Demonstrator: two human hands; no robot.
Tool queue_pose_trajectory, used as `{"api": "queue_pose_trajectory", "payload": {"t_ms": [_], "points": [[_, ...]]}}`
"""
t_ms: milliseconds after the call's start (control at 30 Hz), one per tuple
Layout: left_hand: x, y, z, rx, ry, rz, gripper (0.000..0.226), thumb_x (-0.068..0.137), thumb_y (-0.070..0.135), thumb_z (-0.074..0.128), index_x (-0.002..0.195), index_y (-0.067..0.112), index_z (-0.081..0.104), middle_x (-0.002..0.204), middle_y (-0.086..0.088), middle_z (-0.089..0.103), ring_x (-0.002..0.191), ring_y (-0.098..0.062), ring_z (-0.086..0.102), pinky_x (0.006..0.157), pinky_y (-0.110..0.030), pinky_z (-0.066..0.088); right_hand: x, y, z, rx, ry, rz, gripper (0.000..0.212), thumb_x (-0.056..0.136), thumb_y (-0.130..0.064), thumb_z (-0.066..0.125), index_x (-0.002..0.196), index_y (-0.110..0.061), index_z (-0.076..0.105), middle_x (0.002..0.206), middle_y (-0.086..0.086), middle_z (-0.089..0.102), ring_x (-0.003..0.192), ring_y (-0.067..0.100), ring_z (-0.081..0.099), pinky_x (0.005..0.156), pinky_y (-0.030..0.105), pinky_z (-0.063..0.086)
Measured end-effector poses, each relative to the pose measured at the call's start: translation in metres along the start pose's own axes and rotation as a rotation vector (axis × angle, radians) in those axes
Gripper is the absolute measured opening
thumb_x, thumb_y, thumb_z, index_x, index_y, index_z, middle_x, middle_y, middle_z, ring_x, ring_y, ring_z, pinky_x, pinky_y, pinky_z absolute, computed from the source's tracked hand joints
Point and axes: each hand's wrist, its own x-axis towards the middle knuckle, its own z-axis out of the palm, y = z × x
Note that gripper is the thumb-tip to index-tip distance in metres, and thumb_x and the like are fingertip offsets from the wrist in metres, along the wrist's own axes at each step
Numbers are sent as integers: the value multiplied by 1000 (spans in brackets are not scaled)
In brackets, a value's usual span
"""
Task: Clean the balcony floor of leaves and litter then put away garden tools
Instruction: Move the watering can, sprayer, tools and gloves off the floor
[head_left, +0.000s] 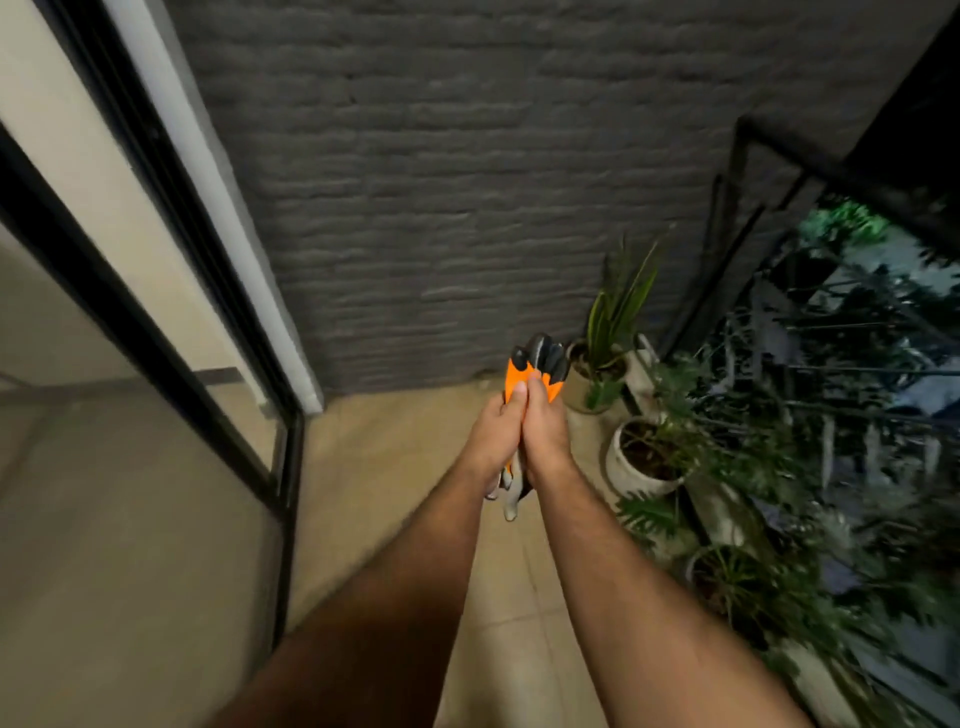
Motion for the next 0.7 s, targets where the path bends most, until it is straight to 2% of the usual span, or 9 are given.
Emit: {"api": "queue_pose_trajectory", "payload": {"t_ms": [67,133,167,267,400,467,567,633,700], "points": [[3,19,23,-12,1,31,71,72,78,52,113,22,69,106,-1,75,101,-16,70,94,-39,55,5,-23,-22,-28,-13,-11,67,90,-70,35,119,-18,67,111,5,71,106,23,65,98,44,50],[1,47,45,-36,-6,49,59,83,66,57,113,17,68,102,-5,75,95,-19,71,86,-38,57,11,-47,-43,-5,-19,-1,93,76,-88,24,124,-20,66,119,8,69,112,23,63,103,46,48],[3,59,55,-33,-11,68,51,90,59,57,111,14,69,99,-6,75,92,-20,71,80,-34,57,13,-62,-53,-10,-17,-3,99,73,-91,20,122,-20,68,120,9,68,114,24,63,104,46,47],[10,92,82,-5,-6,164,43,94,50,58,98,10,73,91,-9,75,83,-19,70,72,-34,54,14,-106,-78,6,0,-32,76,97,-70,19,114,-16,69,119,10,66,111,24,61,102,40,47],[26,125,125,-62,-64,254,37,95,44,60,92,9,74,87,-7,75,79,-17,69,77,-38,56,36,-134,-111,40,133,-102,70,102,-62,20,131,-14,62,121,7,63,113,22,60,94,32,46],[37,136,144,-69,-131,267,42,92,50,60,95,10,74,88,-6,75,82,-19,70,82,-42,56,41,-143,-120,54,213,-150,73,99,-67,20,128,-17,64,119,2,64,110,18,59,95,33,46],[52,148,173,13,-248,323,53,85,60,57,98,12,73,92,-4,76,89,-20,72,86,-46,57,61,-146,-140,132,354,-174,91,79,-91,19,119,-25,68,121,5,68,111,20,63,103,44,48],[55,160,187,61,-340,336,51,90,60,53,104,15,72,97,-2,75,92,-18,71,87,-43,56,63,-155,-148,212,438,-169,76,91,-78,21,107,-24,71,111,5,71,107,20,65,102,43,49],[55,170,199,109,-422,338,49,98,56,47,109,14,70,101,-3,73,94,-18,68,81,-33,52,66,-162,-159,252,473,-167,68,101,-62,23,111,-17,72,109,6,71,106,20,66,99,39,51]]}}
